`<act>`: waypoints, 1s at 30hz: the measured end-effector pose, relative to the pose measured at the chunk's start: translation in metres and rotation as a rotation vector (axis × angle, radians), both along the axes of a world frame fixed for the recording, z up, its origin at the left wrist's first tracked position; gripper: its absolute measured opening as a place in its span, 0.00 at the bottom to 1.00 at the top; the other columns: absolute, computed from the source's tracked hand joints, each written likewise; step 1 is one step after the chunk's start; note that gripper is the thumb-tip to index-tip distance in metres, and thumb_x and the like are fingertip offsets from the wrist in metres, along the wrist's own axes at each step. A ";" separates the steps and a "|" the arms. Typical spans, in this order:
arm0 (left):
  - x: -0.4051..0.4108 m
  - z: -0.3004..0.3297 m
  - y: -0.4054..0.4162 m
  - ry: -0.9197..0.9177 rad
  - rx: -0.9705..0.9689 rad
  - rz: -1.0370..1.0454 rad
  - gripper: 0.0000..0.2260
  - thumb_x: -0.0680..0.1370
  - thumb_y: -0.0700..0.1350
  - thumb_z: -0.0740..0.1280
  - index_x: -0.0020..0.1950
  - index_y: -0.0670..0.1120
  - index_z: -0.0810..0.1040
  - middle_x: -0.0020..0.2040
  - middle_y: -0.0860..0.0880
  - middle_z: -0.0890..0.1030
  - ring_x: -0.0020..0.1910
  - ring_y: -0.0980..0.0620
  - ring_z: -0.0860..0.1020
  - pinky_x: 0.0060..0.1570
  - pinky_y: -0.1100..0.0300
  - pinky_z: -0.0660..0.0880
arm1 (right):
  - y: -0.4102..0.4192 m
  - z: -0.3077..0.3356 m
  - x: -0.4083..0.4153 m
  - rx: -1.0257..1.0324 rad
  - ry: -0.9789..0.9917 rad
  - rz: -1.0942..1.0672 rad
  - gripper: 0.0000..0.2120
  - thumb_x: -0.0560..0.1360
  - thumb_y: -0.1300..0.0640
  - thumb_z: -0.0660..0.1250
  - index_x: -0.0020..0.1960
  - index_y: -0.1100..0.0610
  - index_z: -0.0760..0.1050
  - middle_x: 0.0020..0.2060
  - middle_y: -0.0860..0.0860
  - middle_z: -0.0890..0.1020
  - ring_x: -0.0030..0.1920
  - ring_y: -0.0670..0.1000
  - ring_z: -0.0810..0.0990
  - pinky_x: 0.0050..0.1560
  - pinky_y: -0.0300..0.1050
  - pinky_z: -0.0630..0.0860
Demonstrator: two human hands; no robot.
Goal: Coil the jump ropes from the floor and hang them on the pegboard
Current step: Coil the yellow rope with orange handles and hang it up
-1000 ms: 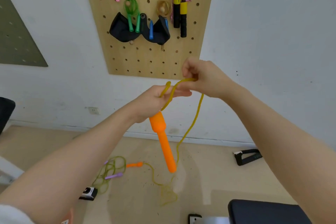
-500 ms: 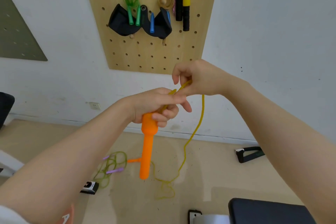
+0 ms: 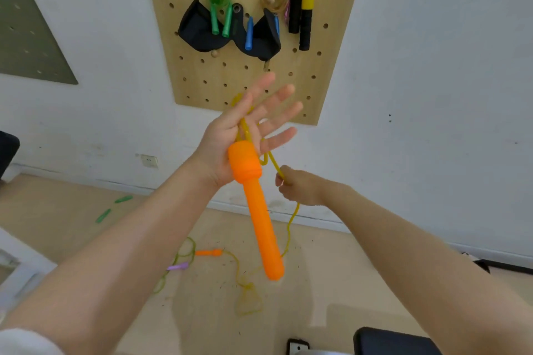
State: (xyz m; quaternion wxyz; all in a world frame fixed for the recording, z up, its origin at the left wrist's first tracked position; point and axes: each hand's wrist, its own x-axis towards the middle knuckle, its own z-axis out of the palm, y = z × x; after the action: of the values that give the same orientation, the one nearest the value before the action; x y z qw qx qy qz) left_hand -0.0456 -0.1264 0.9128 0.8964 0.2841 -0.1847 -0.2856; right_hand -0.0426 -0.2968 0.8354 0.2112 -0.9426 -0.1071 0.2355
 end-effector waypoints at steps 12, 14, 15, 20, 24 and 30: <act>0.021 -0.044 -0.039 -0.360 0.914 0.290 0.21 0.83 0.47 0.54 0.74 0.62 0.55 0.61 0.60 0.73 0.59 0.54 0.76 0.56 0.57 0.74 | -0.002 0.082 -0.013 -0.349 -0.298 0.397 0.06 0.77 0.55 0.63 0.48 0.55 0.77 0.32 0.46 0.71 0.38 0.48 0.70 0.40 0.38 0.66; 0.011 -0.041 -0.048 -0.448 0.919 0.235 0.20 0.83 0.44 0.55 0.72 0.61 0.59 0.48 0.63 0.78 0.47 0.58 0.80 0.51 0.63 0.76 | -0.011 0.097 -0.011 -0.269 -0.372 0.360 0.05 0.75 0.56 0.65 0.41 0.51 0.72 0.29 0.45 0.70 0.32 0.44 0.68 0.35 0.35 0.64; 0.006 -0.038 -0.052 -0.457 0.898 0.203 0.18 0.83 0.43 0.56 0.71 0.58 0.63 0.46 0.61 0.80 0.41 0.55 0.82 0.48 0.63 0.77 | -0.018 0.102 -0.009 -0.203 -0.447 0.324 0.07 0.75 0.57 0.65 0.39 0.51 0.72 0.29 0.46 0.72 0.32 0.45 0.69 0.35 0.37 0.66; -0.016 -0.017 -0.056 -0.284 0.679 -0.048 0.13 0.81 0.48 0.53 0.55 0.44 0.73 0.34 0.46 0.79 0.22 0.53 0.71 0.31 0.59 0.74 | -0.042 0.103 0.002 0.499 -0.620 -0.139 0.07 0.78 0.58 0.62 0.40 0.55 0.71 0.38 0.48 0.76 0.27 0.41 0.72 0.29 0.37 0.69; -0.032 -0.002 -0.067 -0.204 0.554 -0.364 0.17 0.74 0.55 0.56 0.48 0.41 0.72 0.22 0.49 0.72 0.14 0.60 0.62 0.21 0.69 0.66 | -0.030 0.097 0.005 0.962 -0.348 -0.187 0.13 0.82 0.57 0.54 0.41 0.59 0.71 0.34 0.52 0.74 0.19 0.45 0.64 0.20 0.35 0.59; -0.017 0.011 -0.038 -0.421 0.439 -0.709 0.12 0.74 0.55 0.67 0.46 0.47 0.83 0.20 0.57 0.69 0.16 0.64 0.63 0.21 0.70 0.67 | -0.008 0.060 0.011 1.188 0.018 -0.331 0.21 0.81 0.45 0.53 0.39 0.58 0.73 0.30 0.52 0.75 0.26 0.47 0.70 0.28 0.37 0.67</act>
State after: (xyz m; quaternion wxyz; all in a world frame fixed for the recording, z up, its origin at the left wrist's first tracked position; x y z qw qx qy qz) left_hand -0.0625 -0.1642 0.9235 0.6052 0.4380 -0.3834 -0.5430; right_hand -0.0315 -0.3046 0.8956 0.7348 -0.6660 -0.0703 0.1076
